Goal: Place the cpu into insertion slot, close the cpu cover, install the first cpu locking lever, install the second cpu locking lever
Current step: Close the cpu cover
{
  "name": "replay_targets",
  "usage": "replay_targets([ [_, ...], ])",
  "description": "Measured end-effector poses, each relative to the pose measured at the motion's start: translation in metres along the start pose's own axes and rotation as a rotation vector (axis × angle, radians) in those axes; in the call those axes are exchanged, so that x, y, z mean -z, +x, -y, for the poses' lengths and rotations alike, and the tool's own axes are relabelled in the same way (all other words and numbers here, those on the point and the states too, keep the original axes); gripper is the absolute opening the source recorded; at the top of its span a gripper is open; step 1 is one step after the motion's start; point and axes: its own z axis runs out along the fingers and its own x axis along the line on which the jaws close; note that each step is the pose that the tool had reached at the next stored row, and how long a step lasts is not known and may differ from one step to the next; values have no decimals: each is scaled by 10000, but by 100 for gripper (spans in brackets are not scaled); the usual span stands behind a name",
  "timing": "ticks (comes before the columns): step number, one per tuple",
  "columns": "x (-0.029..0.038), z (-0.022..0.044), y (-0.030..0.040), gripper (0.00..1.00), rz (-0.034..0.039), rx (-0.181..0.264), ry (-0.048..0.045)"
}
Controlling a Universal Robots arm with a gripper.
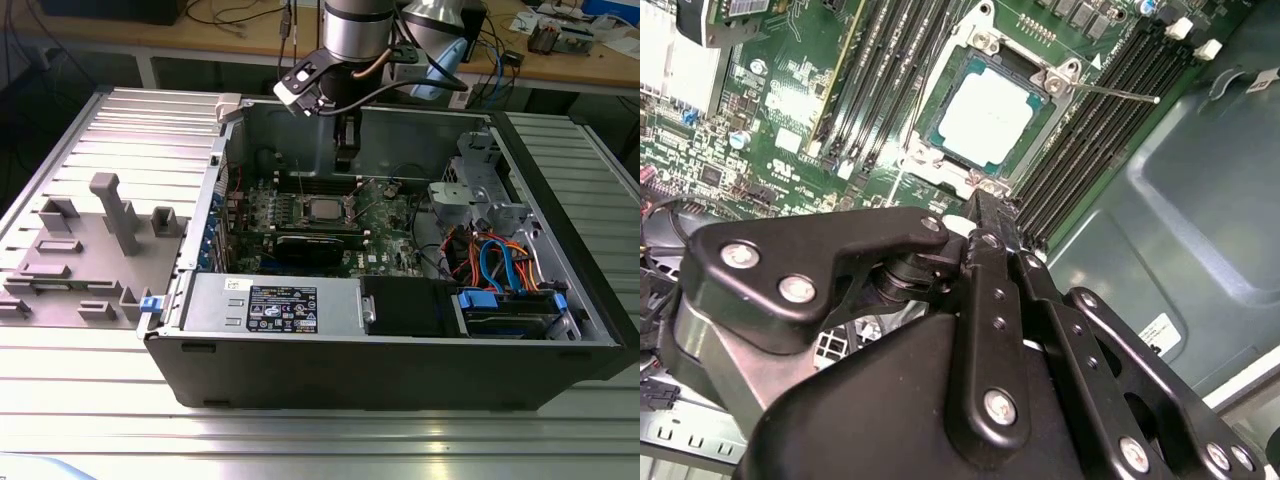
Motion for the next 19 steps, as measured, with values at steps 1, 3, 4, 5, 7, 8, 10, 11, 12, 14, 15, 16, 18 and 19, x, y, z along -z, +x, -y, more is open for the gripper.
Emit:
replay_targets([
  [1,0,-3,0,11,0,0,0],
  [3,0,-7,0,11,0,0,0],
  [4,0,-7,0,11,0,-2,0],
  [5,0,-8,0,11,0,0,0],
  [7,0,-13,0,11,0,0,0],
  [8,-1,-13,0,11,0,0,0],
  [10,-1,-18,0,11,-1,3,0],
  [11,-1,-22,0,11,-1,0,0],
  [12,-1,-26,0,11,0,0,0],
  [14,-1,-35,0,11,-1,0,0],
  [15,-1,-37,0,11,0,0,0],
  [16,-1,-39,0,11,0,-1,0],
  [18,-1,-46,0,11,-1,0,0],
  [19,-2,-50,0,11,0,-1,0],
])
